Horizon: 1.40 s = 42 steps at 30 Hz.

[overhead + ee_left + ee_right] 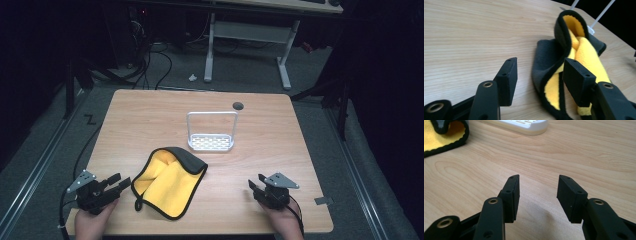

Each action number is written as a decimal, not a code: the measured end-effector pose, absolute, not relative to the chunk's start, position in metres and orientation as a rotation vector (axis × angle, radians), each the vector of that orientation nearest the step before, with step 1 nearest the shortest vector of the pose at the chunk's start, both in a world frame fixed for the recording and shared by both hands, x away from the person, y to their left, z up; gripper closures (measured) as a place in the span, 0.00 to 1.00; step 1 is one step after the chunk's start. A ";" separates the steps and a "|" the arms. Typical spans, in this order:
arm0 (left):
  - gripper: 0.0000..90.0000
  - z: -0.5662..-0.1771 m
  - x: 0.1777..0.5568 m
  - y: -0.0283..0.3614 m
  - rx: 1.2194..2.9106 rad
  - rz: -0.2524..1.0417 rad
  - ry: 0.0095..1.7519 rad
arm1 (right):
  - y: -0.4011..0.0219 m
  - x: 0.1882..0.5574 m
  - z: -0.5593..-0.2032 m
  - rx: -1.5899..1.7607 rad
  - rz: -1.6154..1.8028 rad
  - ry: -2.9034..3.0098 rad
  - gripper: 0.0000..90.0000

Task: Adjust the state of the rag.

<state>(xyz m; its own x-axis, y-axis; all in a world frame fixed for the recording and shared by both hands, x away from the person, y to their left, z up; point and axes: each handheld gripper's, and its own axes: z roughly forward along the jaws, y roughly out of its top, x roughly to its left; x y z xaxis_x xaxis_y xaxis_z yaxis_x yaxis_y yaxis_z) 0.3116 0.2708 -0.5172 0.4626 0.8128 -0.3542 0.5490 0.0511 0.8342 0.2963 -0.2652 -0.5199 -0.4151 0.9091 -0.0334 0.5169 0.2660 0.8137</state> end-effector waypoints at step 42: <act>0.44 -0.526 0.322 0.229 1.812 0.241 1.102 | -0.209 0.287 -0.517 1.076 1.035 2.138 0.59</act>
